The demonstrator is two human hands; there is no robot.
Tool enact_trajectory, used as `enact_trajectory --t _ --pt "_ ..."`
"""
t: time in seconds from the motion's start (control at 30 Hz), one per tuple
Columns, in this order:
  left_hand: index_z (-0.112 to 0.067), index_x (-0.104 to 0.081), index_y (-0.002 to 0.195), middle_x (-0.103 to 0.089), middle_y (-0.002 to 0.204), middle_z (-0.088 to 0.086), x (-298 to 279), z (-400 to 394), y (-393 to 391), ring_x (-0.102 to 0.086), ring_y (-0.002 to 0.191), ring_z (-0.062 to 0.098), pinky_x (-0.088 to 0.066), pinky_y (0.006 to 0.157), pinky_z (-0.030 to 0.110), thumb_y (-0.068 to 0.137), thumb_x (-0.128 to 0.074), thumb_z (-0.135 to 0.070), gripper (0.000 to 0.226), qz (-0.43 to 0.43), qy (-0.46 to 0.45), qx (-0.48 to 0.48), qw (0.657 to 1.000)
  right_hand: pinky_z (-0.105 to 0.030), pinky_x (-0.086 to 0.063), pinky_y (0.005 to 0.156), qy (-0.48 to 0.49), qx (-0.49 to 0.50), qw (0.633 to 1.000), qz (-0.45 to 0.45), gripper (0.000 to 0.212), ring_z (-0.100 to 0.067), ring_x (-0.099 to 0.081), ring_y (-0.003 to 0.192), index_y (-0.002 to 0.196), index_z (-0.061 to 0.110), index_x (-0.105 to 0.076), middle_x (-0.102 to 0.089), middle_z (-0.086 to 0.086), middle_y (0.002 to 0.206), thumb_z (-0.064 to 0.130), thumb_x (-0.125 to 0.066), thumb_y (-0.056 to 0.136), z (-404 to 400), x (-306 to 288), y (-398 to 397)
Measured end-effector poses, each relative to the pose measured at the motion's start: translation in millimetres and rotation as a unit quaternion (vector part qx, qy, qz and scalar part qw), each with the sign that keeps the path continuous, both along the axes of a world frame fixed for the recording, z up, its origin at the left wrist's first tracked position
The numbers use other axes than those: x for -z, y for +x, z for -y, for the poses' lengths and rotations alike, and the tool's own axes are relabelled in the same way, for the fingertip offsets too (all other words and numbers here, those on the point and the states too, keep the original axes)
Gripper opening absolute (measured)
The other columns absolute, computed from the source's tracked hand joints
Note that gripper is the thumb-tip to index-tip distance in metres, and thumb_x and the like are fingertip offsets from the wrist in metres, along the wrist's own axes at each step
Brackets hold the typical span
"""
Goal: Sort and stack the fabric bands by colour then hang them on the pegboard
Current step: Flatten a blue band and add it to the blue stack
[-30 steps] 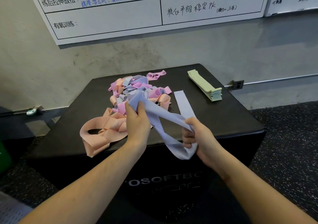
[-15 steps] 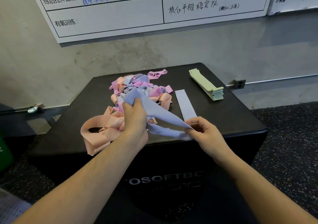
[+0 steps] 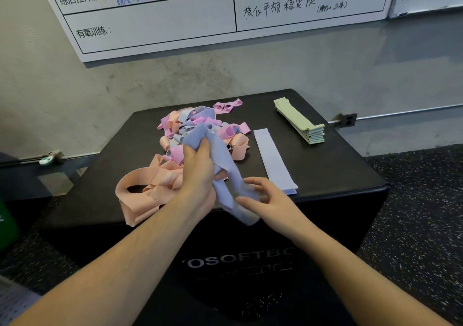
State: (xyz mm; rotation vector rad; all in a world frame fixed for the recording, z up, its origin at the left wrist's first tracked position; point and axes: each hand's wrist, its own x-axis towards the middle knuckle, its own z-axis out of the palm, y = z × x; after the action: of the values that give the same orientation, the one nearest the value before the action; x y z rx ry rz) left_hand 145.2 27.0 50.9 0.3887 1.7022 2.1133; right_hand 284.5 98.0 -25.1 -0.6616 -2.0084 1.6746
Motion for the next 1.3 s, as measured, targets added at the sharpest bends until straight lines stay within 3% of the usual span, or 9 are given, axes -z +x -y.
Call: enact_trajectory --t 0.2,0.43,0.53,0.67,0.8,0.97,1.1,1.2,1.3 --pt "-0.009 -0.055 0.130 -0.053 0.074 0.006 -1 3 -10 -0.053 0.054 0.014 -0.045 0.053 0.029 0.108 -0.044 -0.029 0.033 0.058 0.087 0.053 0.993 -0.032 -0.061 0.072 -0.159 0.045 0.986 0.011 0.012 -0.015 -0.070 0.079 0.105 0.020 -0.068 -0.074 -0.006 0.098 0.021 -0.070 0.093 -2 4 -8" --pt "-0.010 -0.058 0.127 -0.059 0.079 0.005 -1 8 -11 -0.059 0.058 0.013 -0.049 0.051 0.026 0.107 -0.046 -0.034 0.034 0.103 0.120 0.086 0.984 -0.032 -0.060 0.074 -0.208 -0.009 0.977 0.047 0.018 -0.019 -0.072 0.089 0.108 0.008 -0.072 -0.074 -0.015 0.107 0.019 -0.066 0.096 -1 7 -9" --pt "-0.014 -0.060 0.105 -0.055 0.077 0.006 -1 12 -21 -0.053 0.061 0.014 -0.044 0.052 0.025 0.108 -0.043 -0.030 0.023 0.057 0.088 0.051 0.993 -0.039 -0.059 0.086 -0.311 0.012 0.949 -0.049 0.019 -0.023 -0.071 0.095 0.112 0.006 -0.067 -0.075 -0.013 0.110 0.015 -0.054 0.102 -6 4 -5" --pt "-0.020 -0.057 0.095 -0.059 0.094 0.008 5 24 -42 -0.059 0.089 0.020 -0.048 0.079 0.037 0.098 -0.054 -0.032 0.013 0.030 0.055 0.021 0.998 -0.045 -0.049 0.095 -0.429 -0.004 0.883 -0.190 0.029 -0.027 -0.064 0.100 0.124 0.003 -0.060 -0.070 -0.013 0.105 0.012 -0.047 0.100 -18 -1 12" --pt "-0.022 -0.053 0.132 -0.065 0.121 0.006 14 29 -46 -0.064 0.116 0.024 -0.048 0.105 0.049 0.108 -0.042 -0.025 0.026 0.048 0.031 -0.027 0.998 -0.054 -0.038 0.111 -0.381 -0.058 0.902 -0.193 0.017 -0.025 -0.064 0.091 0.094 0.004 -0.057 -0.061 -0.012 0.079 0.013 -0.046 0.086 -15 -4 20" --pt "-0.029 -0.054 0.103 -0.064 0.106 0.000 8 21 -48 -0.062 0.112 0.020 -0.048 0.109 0.048 0.109 -0.041 -0.019 0.018 0.045 0.041 -0.045 0.997 -0.046 -0.039 0.091 -0.322 -0.093 0.925 -0.181 0.029 -0.024 -0.050 0.074 0.061 0.008 -0.062 -0.049 -0.011 0.068 0.018 -0.039 0.076 -15 -11 22" --pt "-0.026 -0.048 0.132 -0.062 0.125 0.003 4 16 -45 -0.061 0.121 0.021 -0.053 0.102 0.042 0.108 -0.044 -0.025 0.024 0.022 0.034 -0.046 0.998 -0.041 -0.039 0.092 -0.236 -0.044 0.965 -0.104 0.037 -0.019 -0.054 0.078 0.063 0.014 -0.064 -0.056 -0.006 0.072 0.036 -0.044 0.085 -20 -17 22" --pt "-0.028 -0.041 0.143 -0.061 0.127 0.006 3 14 -46 -0.061 0.112 0.020 -0.053 0.086 0.037 0.108 -0.043 -0.028 0.035 0.011 0.031 -0.037 0.999 -0.034 -0.046 0.087 -0.099 0.001 0.995 0.004 0.035 -0.014 -0.061 0.088 0.086 0.026 -0.063 -0.064 0.004 0.086 0.060 -0.064 0.080 -22 -27 25" --pt "-0.029 -0.038 0.144 -0.059 0.129 0.009 4 14 -41 -0.060 0.109 0.022 -0.050 0.081 0.036 0.109 -0.042 -0.028 0.035 -0.006 0.025 -0.036 0.999 -0.027 -0.049 0.083 -0.033 0.022 0.998 0.058 0.030 -0.007 -0.060 0.097 0.104 0.032 -0.049 -0.062 0.006 0.101 0.044 -0.071 0.088 -20 -27 25"
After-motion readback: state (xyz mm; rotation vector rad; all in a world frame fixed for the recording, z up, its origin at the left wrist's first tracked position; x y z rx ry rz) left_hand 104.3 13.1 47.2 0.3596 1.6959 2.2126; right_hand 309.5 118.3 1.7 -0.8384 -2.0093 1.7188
